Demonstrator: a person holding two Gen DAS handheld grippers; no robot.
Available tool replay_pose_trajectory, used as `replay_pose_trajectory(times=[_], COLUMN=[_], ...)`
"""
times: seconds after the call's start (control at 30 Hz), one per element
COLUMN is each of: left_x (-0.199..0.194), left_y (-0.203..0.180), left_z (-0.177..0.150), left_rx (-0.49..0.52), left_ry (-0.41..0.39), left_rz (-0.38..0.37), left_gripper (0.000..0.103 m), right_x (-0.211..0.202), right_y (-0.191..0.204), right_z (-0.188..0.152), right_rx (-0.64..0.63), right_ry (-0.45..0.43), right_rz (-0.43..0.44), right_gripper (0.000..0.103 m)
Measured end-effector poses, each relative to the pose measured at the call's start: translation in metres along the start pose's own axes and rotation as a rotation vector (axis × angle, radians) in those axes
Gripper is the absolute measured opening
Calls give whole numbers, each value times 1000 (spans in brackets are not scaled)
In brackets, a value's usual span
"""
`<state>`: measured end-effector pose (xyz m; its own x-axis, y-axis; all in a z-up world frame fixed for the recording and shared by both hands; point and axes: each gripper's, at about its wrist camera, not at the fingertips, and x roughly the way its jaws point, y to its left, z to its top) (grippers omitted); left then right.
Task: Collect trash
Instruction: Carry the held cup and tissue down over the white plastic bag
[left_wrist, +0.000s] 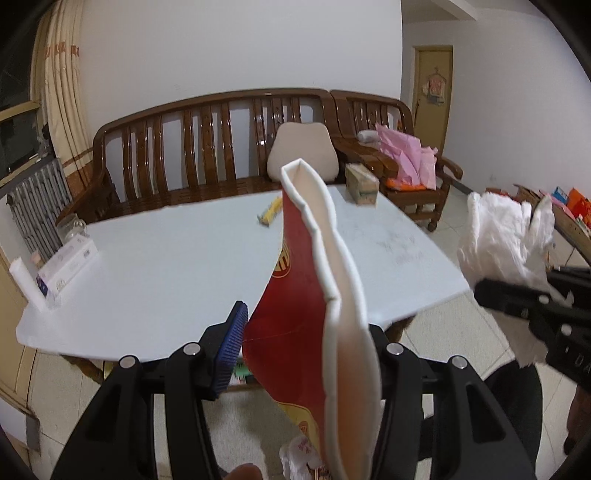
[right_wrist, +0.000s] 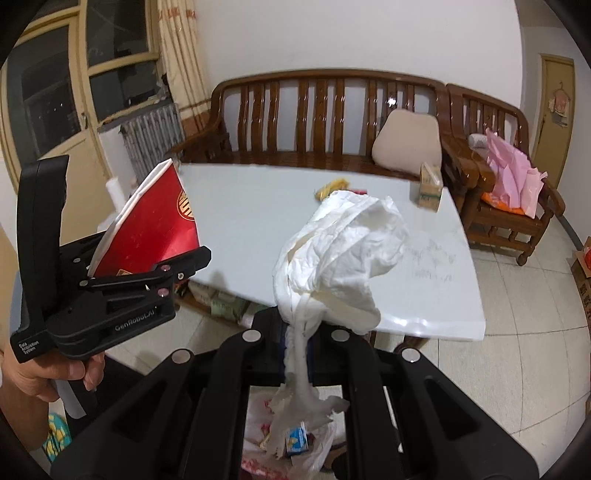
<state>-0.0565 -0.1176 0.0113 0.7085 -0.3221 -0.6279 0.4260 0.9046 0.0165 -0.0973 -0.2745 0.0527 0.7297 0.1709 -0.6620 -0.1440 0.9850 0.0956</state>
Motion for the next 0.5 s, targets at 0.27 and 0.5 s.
replay_pose_trajectory(times=[0.27,0.5], left_x=[34,74], left_y=[-13,-22], left_z=[-83,-154], left_rx=[-22,-57], left_ry=[165,328], left_rz=[-39,-59], left_gripper=[51,51], right_x=[20,54], right_y=[3,-1], right_z=[-52,-99], right_rx=[8,74], right_ry=[105,210], right_rz=[6,17], right_gripper=[7,7])
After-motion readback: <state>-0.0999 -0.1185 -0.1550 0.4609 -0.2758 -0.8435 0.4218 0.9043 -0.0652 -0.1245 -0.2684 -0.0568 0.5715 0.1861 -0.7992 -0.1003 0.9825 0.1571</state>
